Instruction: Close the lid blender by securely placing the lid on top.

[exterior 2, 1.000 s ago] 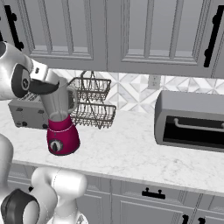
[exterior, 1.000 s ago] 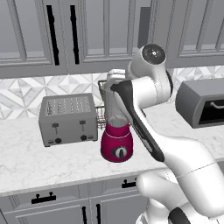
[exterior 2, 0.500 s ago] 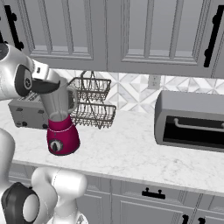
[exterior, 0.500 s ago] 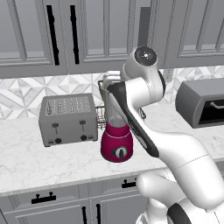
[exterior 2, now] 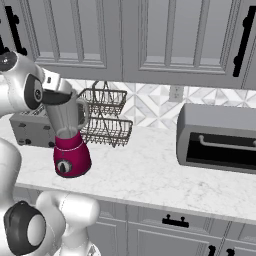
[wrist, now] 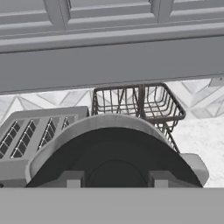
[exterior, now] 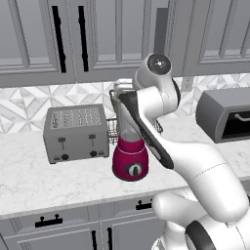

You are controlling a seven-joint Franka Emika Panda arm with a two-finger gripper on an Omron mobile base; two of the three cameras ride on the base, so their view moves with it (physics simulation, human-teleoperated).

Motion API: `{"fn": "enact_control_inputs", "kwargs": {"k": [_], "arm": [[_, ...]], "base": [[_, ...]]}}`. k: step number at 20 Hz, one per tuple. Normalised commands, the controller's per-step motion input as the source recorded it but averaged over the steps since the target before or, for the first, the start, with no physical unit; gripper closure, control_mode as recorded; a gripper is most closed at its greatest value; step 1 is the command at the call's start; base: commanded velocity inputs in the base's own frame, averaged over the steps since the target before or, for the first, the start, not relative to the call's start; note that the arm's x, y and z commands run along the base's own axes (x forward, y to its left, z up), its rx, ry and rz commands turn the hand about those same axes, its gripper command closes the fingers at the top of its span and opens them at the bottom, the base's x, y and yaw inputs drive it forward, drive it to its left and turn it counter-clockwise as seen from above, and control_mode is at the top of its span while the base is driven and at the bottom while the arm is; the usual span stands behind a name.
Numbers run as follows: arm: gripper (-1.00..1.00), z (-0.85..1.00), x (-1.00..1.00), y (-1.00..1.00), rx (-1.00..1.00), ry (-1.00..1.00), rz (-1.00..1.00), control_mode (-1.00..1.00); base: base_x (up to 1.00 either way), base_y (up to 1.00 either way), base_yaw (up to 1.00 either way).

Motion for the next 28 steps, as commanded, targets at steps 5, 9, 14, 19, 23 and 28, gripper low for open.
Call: {"fn": "enact_control_inputs", "kwargs": {"k": [5, 9, 14, 19, 23, 28], "arm": [[1.00, 0.00, 0.23, 0.00, 0.00, -0.02, 0.00, -1.00], [1.00, 0.00, 0.20, 0.00, 0.00, -0.04, 0.00, -1.00], [1.00, 0.00, 0.12, 0.00, 0.00, -0.06, 0.00, -1.00], [1.00, 0.00, 0.10, 0.02, -0.01, -0.04, 0.00, -1.00], [1.00, -0.03, 0.03, 0.15, -0.05, 0.00, 0.00, -1.00], [1.00, 0.00, 0.00, 0.25, -0.07, 0.05, 0.00, -1.00]], "base": [[0.00, 0.00, 0.00], [0.00, 0.00, 0.00], [0.00, 0.00, 0.00], [0.00, 0.00, 0.00], [0.00, 0.00, 0.00], [0.00, 0.00, 0.00]]}}
